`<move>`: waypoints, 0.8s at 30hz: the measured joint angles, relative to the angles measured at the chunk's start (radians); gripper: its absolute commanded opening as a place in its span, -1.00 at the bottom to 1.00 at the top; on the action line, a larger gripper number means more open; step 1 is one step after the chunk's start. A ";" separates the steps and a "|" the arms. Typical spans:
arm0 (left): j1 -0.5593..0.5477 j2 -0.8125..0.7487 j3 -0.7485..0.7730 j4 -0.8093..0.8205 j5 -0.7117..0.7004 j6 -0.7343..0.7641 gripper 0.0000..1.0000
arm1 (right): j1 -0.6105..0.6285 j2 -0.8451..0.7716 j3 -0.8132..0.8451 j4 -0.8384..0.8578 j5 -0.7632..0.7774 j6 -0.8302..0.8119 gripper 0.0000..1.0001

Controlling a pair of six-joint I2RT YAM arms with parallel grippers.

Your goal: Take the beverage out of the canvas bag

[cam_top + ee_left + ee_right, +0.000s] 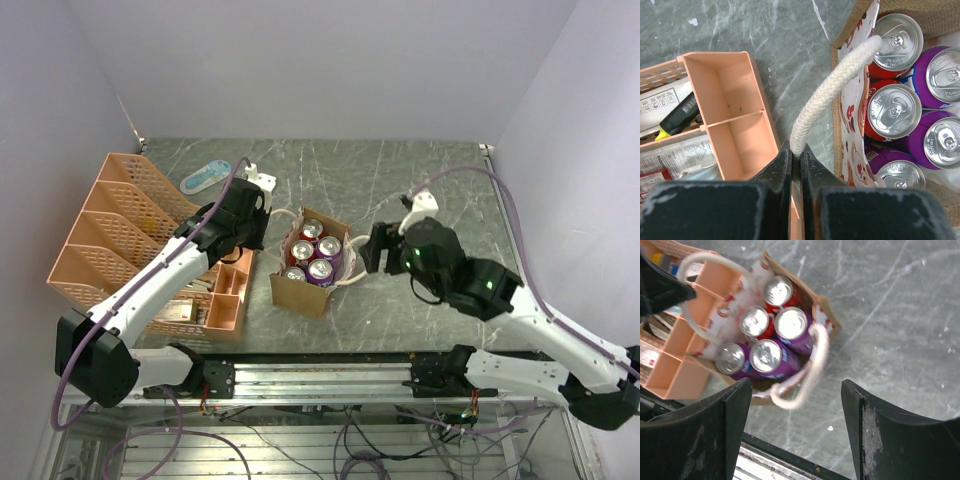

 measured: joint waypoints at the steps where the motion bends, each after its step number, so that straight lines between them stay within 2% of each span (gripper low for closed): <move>1: 0.000 0.001 0.000 0.000 0.000 0.000 -0.86 | 0.000 0.042 0.062 -0.008 -0.004 -0.023 0.37; 4: 0.000 0.008 0.000 0.000 0.000 0.004 -0.86 | 0.000 0.193 0.224 -0.020 -0.024 -0.089 0.36; 11: 0.000 0.013 0.000 -0.002 0.000 0.006 -0.86 | 0.009 0.551 0.475 -0.119 -0.030 -0.115 0.31; 19: 0.000 0.013 0.000 -0.003 0.000 0.006 -0.86 | 0.018 0.789 0.578 -0.213 -0.013 -0.130 0.24; 24: 0.000 0.013 0.000 -0.003 0.000 0.007 -0.86 | 0.013 0.884 0.582 -0.220 -0.002 -0.137 0.25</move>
